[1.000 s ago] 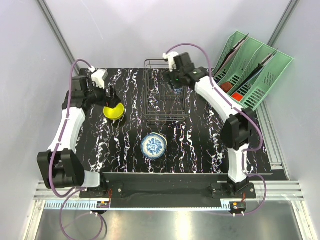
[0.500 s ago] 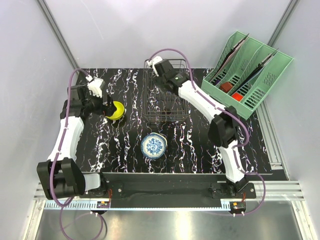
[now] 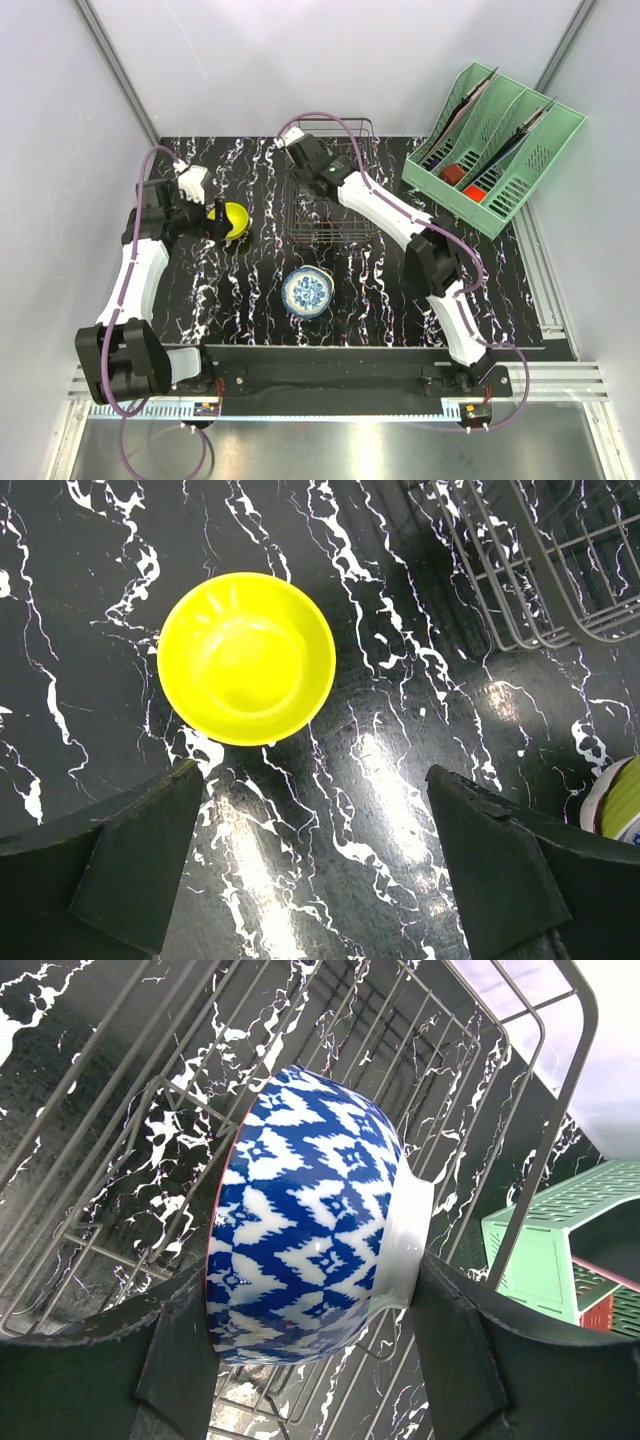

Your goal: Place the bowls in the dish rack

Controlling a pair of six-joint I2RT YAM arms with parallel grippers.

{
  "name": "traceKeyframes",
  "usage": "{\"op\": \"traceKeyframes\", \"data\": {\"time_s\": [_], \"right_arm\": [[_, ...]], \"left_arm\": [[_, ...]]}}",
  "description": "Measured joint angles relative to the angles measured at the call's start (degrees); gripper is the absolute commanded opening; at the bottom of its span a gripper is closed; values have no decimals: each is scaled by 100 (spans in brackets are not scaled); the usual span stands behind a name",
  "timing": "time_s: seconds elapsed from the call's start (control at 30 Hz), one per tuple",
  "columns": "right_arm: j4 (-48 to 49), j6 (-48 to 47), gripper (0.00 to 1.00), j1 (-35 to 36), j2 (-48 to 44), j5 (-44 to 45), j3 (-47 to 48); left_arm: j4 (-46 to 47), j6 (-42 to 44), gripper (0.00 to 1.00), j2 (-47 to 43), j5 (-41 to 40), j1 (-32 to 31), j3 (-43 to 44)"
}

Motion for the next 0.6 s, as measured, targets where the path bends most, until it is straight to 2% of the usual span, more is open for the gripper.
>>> {"op": "traceKeyframes", "data": {"time_s": [0.6], "right_arm": [[186,-164,0,354,258,363,61]], "left_arm": [[348,24,99,234,-313,57,-81]]}}
